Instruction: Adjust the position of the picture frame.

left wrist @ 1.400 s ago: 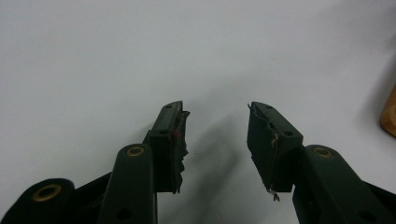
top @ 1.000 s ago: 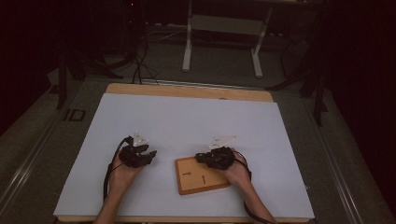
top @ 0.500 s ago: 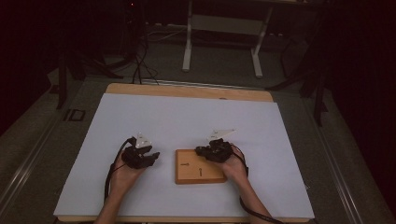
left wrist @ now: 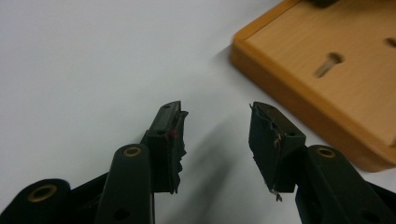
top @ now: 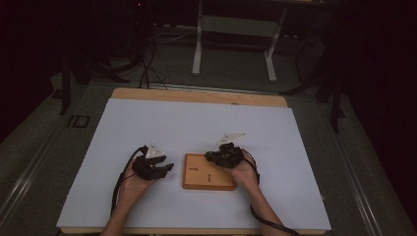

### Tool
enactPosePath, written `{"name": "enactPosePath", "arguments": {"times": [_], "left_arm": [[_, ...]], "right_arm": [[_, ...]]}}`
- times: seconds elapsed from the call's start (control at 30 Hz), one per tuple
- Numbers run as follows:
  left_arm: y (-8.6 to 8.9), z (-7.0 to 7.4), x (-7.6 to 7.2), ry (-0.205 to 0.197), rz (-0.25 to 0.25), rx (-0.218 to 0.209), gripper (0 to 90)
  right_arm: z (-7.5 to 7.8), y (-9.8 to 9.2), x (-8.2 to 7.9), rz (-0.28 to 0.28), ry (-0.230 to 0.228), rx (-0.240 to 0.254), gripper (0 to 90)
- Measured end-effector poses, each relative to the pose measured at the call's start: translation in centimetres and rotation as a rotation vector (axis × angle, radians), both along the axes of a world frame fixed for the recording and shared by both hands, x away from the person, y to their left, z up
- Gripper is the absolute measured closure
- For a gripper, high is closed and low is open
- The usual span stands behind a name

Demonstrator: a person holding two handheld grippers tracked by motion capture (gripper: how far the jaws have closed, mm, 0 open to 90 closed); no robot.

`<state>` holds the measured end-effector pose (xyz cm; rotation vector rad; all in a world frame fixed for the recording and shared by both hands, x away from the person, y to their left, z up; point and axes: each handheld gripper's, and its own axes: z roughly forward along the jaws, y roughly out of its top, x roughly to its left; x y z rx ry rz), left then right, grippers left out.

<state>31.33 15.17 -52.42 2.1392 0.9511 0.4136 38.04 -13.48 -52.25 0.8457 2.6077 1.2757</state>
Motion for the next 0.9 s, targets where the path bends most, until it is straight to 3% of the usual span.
{"name": "enactPosePath", "arguments": {"times": [0.47,0.9], "left_arm": [[-1.5,0.6,-1.4,-0.030,-0.108,-0.049,49.8],[-3.4,0.8,-2.8,-0.060,-0.195,-0.055,42.1]], "right_arm": [[-0.1,-0.2,0.3,0.028,0.005,0.012,84.0],[-0.2,-0.3,0.5,0.045,0.005,0.023,83.7]]}}
